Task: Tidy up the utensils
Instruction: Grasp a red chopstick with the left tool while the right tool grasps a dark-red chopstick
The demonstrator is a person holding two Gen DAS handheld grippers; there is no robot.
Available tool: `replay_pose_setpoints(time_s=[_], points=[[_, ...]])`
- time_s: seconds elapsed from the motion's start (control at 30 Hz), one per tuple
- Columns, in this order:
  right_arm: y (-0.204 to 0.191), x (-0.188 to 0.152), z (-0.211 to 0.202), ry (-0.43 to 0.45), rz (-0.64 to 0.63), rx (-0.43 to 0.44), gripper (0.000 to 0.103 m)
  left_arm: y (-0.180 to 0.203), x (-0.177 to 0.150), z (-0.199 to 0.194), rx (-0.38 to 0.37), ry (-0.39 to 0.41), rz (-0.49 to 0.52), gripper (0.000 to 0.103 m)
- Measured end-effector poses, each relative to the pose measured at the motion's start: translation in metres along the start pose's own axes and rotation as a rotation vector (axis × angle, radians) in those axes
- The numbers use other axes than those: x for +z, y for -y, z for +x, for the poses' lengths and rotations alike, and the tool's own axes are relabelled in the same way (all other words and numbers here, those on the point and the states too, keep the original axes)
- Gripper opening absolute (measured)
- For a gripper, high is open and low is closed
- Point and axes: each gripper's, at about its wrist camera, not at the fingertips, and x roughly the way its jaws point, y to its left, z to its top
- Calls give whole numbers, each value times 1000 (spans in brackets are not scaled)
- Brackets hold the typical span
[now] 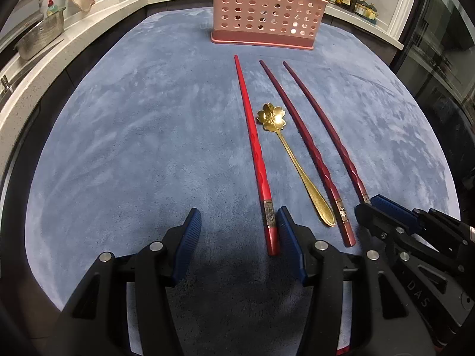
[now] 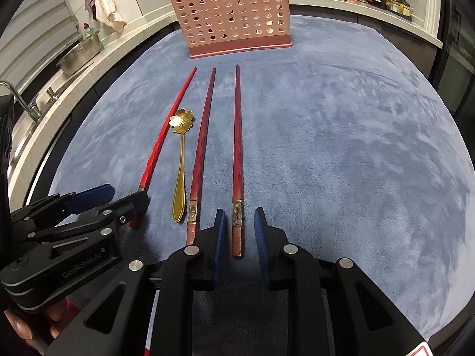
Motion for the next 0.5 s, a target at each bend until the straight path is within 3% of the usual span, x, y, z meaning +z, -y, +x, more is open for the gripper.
replay_pose_setpoints(time_s=[0.23,0.5], points=[[0,0,1,1,-3,-2,22,-1,0,1,0,2,1,49],[1,0,2,3,1,-4,17,-1,0,0,-23,8,-5,19]])
